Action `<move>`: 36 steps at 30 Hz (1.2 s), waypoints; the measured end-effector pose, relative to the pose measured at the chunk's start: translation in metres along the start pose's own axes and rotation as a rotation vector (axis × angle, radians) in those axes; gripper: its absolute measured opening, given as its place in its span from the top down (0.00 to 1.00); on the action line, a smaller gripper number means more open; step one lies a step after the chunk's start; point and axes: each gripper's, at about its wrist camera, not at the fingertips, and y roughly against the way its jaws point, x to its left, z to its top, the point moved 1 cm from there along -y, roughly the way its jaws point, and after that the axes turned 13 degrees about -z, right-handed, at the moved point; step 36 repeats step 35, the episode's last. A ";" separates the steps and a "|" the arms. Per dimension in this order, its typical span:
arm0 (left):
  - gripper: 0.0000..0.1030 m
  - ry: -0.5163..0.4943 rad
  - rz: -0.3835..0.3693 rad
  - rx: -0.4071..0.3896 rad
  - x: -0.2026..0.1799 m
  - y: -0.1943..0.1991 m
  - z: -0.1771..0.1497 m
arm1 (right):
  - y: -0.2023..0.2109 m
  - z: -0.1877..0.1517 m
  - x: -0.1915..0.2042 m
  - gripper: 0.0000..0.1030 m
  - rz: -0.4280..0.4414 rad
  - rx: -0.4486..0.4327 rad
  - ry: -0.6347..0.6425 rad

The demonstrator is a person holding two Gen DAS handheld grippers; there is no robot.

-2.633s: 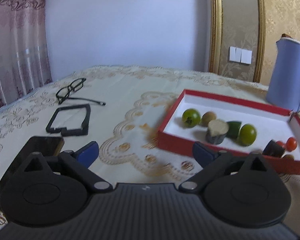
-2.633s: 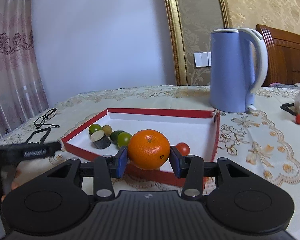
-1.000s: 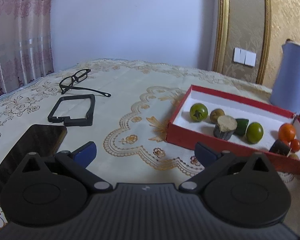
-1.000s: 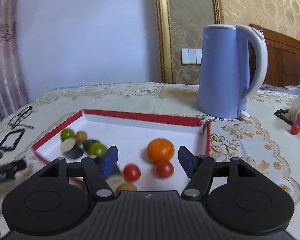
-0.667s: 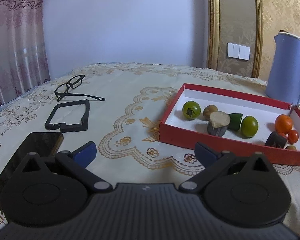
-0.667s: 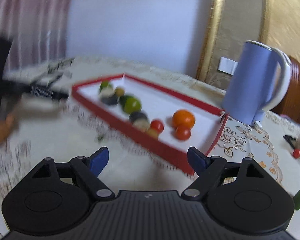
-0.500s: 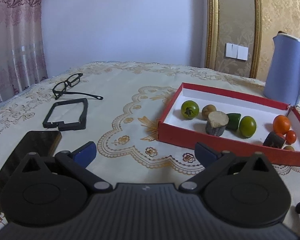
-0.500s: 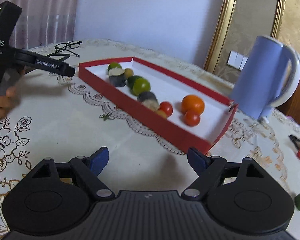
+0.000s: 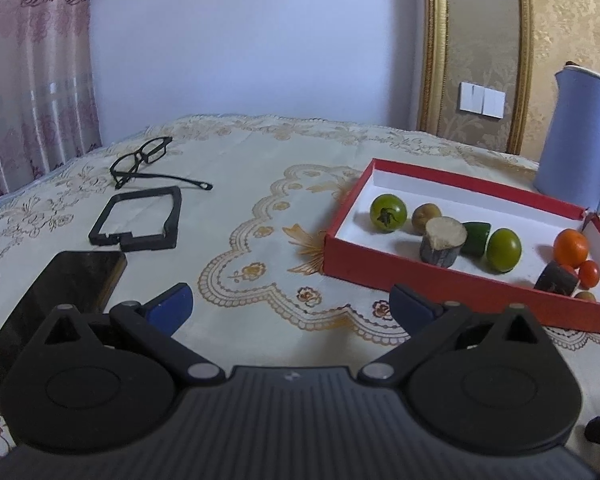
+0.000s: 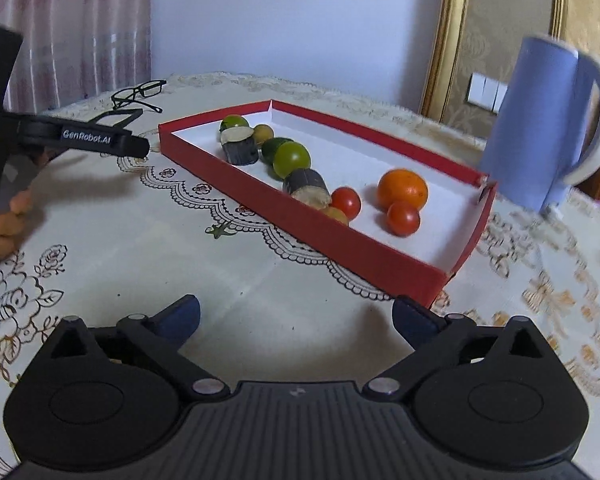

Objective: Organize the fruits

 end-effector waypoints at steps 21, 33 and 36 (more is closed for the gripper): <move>0.00 0.016 -0.005 0.021 0.002 -0.002 -0.001 | -0.021 0.017 0.024 0.00 -0.121 0.073 -0.181; 0.00 0.019 -0.028 -0.001 0.002 0.002 -0.001 | -0.021 0.017 0.023 0.00 -0.121 0.073 -0.181; 0.00 0.023 -0.027 0.006 0.002 0.000 -0.001 | -0.021 0.017 0.024 0.00 -0.121 0.073 -0.181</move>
